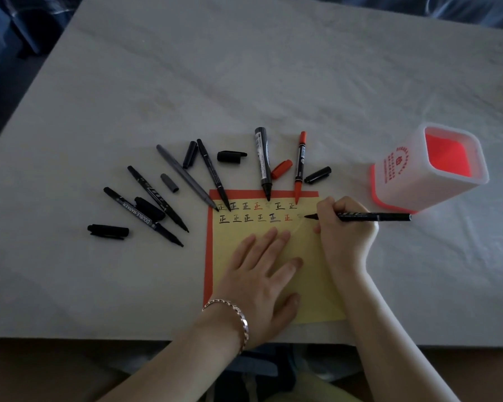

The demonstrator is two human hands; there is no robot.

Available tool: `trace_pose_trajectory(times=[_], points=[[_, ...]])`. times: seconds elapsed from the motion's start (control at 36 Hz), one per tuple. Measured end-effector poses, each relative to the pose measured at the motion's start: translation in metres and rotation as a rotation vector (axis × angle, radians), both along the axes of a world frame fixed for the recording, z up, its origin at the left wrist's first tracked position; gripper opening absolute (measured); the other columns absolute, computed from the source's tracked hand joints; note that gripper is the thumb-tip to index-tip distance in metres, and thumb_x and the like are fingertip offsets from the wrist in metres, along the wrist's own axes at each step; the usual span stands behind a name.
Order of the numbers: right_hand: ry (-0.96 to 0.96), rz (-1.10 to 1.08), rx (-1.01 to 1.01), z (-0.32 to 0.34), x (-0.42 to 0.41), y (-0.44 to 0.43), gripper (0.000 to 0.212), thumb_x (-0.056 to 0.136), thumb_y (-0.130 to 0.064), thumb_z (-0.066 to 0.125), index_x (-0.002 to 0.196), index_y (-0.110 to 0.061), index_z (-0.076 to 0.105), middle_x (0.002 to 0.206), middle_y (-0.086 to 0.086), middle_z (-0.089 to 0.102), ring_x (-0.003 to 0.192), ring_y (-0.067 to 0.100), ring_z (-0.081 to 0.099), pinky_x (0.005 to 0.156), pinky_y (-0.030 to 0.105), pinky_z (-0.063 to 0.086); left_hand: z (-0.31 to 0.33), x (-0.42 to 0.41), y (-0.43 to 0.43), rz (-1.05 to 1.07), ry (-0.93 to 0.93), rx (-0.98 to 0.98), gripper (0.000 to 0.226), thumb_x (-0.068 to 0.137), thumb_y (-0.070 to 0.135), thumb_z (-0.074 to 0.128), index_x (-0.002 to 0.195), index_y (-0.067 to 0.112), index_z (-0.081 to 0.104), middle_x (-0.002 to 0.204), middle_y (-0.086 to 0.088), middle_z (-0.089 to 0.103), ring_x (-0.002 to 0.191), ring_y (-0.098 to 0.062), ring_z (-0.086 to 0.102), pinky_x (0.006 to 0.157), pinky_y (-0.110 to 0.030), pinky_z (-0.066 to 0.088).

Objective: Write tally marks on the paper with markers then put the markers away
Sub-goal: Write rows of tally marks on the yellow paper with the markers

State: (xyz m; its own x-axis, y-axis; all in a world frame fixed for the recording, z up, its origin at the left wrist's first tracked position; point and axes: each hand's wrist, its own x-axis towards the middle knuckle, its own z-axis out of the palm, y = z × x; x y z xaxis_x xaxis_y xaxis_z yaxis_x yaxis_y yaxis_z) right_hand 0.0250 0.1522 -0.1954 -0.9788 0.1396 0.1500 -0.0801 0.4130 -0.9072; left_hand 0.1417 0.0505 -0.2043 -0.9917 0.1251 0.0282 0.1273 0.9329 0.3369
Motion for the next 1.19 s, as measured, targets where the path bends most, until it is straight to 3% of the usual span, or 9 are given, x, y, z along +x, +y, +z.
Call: trace_pose_trajectory(times=[0.11, 0.28, 0.44, 0.61, 0.72, 0.86, 1.0, 1.08, 1.19], points=[[0.001, 0.043, 0.04, 0.002, 0.004, 0.0, 0.031, 0.077, -0.004, 0.059, 0.052, 0.008, 0.046, 0.051, 0.029, 0.051, 0.046, 0.022, 0.041, 0.045, 0.031, 0.034, 0.0, 0.0, 0.0, 0.002, 0.003, 0.002, 0.046, 0.081, 0.05, 0.038, 0.12, 0.027, 0.047, 0.139, -0.009, 0.043, 0.131, -0.026, 0.036, 0.104, -0.042, 0.018], [-0.04, -0.01, 0.028, 0.003, 0.002, 0.004, 0.03, 0.076, -0.003, 0.059, 0.052, 0.009, 0.045, 0.052, 0.032, 0.051, 0.043, 0.012, 0.036, 0.042, 0.018, 0.03, -0.001, 0.0, 0.0, 0.002, -0.001, -0.013, 0.046, 0.081, 0.051, 0.039, 0.12, 0.027, 0.048, 0.139, -0.009, 0.043, 0.13, -0.025, 0.036, 0.104, -0.042, 0.018], [-0.038, -0.073, 0.003, 0.003, 0.004, 0.009, 0.032, 0.075, -0.005, 0.058, 0.05, 0.005, 0.042, 0.053, 0.034, 0.049, 0.046, 0.018, 0.035, 0.044, 0.024, 0.03, -0.003, 0.001, 0.0, 0.003, 0.008, -0.002, 0.046, 0.081, 0.05, 0.039, 0.12, 0.027, 0.047, 0.139, -0.009, 0.043, 0.131, -0.024, 0.031, 0.104, -0.042, 0.018], [-0.017, -0.098, 0.004, 0.0, -0.003, 0.018, 0.036, 0.072, -0.006, 0.057, 0.043, -0.012, 0.037, 0.04, -0.003, 0.033, 0.046, 0.014, 0.032, 0.048, 0.027, 0.029, -0.002, 0.001, 0.001, 0.006, 0.017, -0.009, 0.045, 0.08, 0.051, 0.038, 0.118, 0.029, 0.046, 0.138, -0.008, 0.044, 0.13, -0.024, 0.035, 0.103, -0.042, 0.019], [-0.028, -0.056, -0.116, 0.003, -0.002, 0.022, 0.032, 0.083, -0.011, 0.058, 0.056, 0.004, 0.053, 0.04, -0.002, 0.05, 0.042, 0.006, 0.044, 0.047, 0.017, 0.038, -0.002, 0.0, 0.0, 0.008, 0.021, -0.013, 0.045, 0.08, 0.051, 0.038, 0.118, 0.029, 0.046, 0.138, -0.009, 0.044, 0.13, -0.024, 0.033, 0.103, -0.042, 0.019], [-0.043, 0.138, -0.095, 0.007, -0.003, 0.024, 0.029, 0.084, -0.018, 0.063, 0.056, -0.009, 0.058, 0.047, -0.013, 0.06, 0.045, 0.001, 0.05, 0.048, 0.011, 0.04, -0.004, 0.0, 0.0, 0.007, 0.007, -0.018, 0.045, 0.079, 0.052, 0.038, 0.118, 0.03, 0.046, 0.139, -0.007, 0.043, 0.13, -0.022, 0.027, 0.105, -0.041, 0.016], [-0.038, 0.277, 0.082, 0.006, -0.001, 0.019, 0.027, 0.083, -0.021, 0.064, 0.059, -0.009, 0.061, 0.056, 0.0, 0.063, 0.051, 0.009, 0.053, 0.049, 0.015, 0.039, -0.004, 0.0, 0.0, 0.007, -0.01, -0.024, 0.045, 0.078, 0.051, 0.038, 0.118, 0.03, 0.045, 0.139, -0.008, 0.043, 0.131, -0.021, 0.025, 0.104, -0.042, 0.016], [-0.003, 0.212, 0.1, 0.006, 0.0, 0.023, 0.03, 0.084, -0.017, 0.062, 0.061, 0.001, 0.058, 0.058, 0.018, 0.06, 0.052, 0.021, 0.05, 0.047, 0.018, 0.036, -0.003, -0.001, 0.0, 0.002, -0.022, -0.023, 0.045, 0.079, 0.051, 0.038, 0.117, 0.03, 0.046, 0.139, -0.008, 0.043, 0.131, -0.021, 0.025, 0.104, -0.041, 0.016], [-0.054, 0.081, 0.022, 0.008, -0.004, 0.028, 0.033, 0.084, -0.016, 0.062, 0.055, -0.004, 0.054, 0.045, 0.0, 0.056, 0.043, 0.009, 0.046, 0.044, 0.017, 0.037, -0.001, 0.0, 0.0, 0.002, -0.041, -0.016, 0.044, 0.078, 0.051, 0.038, 0.116, 0.03, 0.047, 0.138, -0.007, 0.045, 0.13, -0.021, 0.029, 0.103, -0.041, 0.017]])
